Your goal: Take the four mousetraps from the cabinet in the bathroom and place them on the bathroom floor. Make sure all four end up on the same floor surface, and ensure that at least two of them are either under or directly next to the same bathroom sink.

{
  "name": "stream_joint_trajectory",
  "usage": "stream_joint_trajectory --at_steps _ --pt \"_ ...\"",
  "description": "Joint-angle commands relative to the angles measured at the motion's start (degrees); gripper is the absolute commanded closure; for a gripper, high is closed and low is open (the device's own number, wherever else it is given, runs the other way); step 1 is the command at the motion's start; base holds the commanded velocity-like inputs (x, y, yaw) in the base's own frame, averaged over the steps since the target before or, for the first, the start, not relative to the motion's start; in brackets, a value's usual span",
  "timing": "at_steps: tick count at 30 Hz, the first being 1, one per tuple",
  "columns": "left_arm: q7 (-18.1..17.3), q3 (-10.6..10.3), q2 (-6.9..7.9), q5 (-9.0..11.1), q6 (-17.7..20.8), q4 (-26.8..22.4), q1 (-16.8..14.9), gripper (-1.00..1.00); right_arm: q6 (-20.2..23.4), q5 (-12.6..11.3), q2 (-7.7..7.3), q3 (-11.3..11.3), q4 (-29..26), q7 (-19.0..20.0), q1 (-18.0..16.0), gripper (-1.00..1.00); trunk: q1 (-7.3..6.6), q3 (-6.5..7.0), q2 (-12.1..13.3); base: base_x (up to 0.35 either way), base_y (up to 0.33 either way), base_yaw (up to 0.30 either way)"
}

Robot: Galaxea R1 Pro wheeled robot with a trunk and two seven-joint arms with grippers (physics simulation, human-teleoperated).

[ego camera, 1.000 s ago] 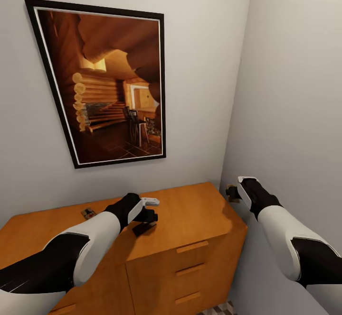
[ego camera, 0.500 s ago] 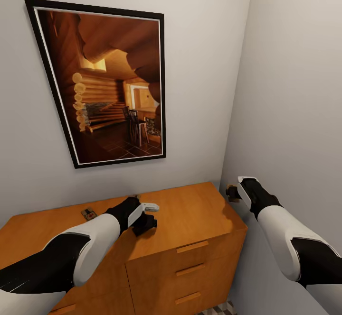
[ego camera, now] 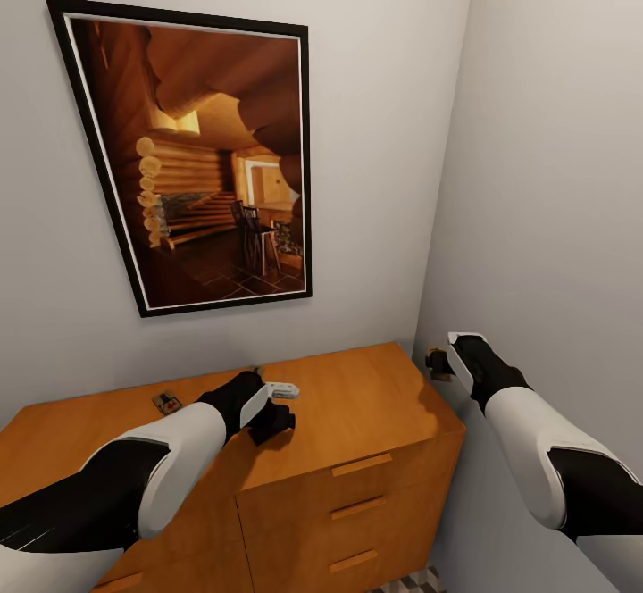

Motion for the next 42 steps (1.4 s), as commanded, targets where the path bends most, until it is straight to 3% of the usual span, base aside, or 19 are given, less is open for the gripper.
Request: stream_joint_trajectory --at_steps 1,29,42 --pt "0.1 -0.4 0.0 0.2 0.3 -0.1 0.0 -1.0 0.2 0.0 0.03 -0.3 -0.1 -0.1 0.0 1.0 0.02 -0.1 -0.1 0.0 0.0 0.0" --pt "0.2 -0.5 0.0 0.0 0.2 1.0 0.0 -1.0 0.2 0.1 0.03 -0.3 -0.1 -0.1 0.0 1.0 0.02 -0.1 -0.1 0.0 0.0 0.0" --pt "0.4 -0.5 0.0 0.0 -2.5 1.2 0.0 -1.0 0.2 0.1 -0.06 -0.2 -0.1 -0.1 0.0 1.0 0.02 -0.1 -0.1 0.0 0.0 0.0"
